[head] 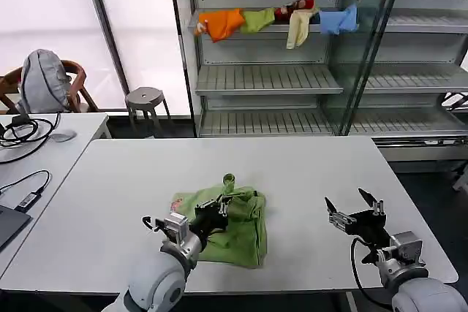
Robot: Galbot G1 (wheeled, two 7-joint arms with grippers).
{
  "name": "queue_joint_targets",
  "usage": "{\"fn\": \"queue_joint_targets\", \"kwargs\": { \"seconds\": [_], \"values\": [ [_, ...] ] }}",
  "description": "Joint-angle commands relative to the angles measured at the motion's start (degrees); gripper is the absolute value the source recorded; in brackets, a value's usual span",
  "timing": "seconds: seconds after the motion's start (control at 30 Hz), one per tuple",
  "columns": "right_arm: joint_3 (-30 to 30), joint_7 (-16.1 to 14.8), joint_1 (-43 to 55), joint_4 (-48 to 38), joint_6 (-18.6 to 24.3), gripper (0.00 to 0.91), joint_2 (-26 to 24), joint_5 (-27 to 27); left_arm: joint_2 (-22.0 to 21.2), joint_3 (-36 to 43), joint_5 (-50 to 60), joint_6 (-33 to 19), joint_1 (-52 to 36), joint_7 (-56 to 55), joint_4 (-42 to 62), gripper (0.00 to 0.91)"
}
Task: Fold and organize the clothes.
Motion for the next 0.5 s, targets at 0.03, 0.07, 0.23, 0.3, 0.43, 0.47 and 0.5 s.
{"fn": "queue_joint_targets", "kwargs": {
  "seconds": [0.03, 0.07, 0.23, 0.3, 0.43, 0.47, 0.5],
  "values": [
    [-0.1, 0.0, 0.2, 0.0, 0.0, 0.907, 0.0, -0.1, -1.3, 2.0, -0.9, 0.0, -1.9, -1.0, 2.5, 0.02],
    [-0.2, 0.0, 0.2, -0.1, 0.0, 0.907, 0.0, -0.1, -1.4, 2.1, -0.9, 0.0, -2.0, -0.9, 3.0, 0.02],
    [-0.4, 0.0, 0.1, -0.1, 0.0, 0.907, 0.1, -0.1, -1.9, 2.0, -0.1, -0.1, -2.5, -0.1, 4.2, 0.907],
    [-0.3, -0.1, 0.1, -0.1, 0.0, 0.907, 0.0, -0.1, -1.8, 1.8, -0.2, -0.2, -2.6, 1.0, 4.4, 0.907],
    [-0.5, -0.1, 0.5, -0.3, 0.1, 0.907, 0.0, -0.1, -2.0, 1.9, -2.4, -2.1, -2.5, 2.0, 4.0, 0.907],
    [-0.6, -0.1, 0.5, -0.3, 0.1, 0.907, 0.0, -0.1, -2.0, 2.0, -3.6, -2.4, -2.3, 1.8, 3.4, 0.907],
    [-0.7, -0.1, 0.6, -0.3, 0.1, 0.907, 0.0, -0.1, -2.1, 2.0, -4.4, -2.8, -2.2, 1.8, 2.8, 0.907]
  ]
}}
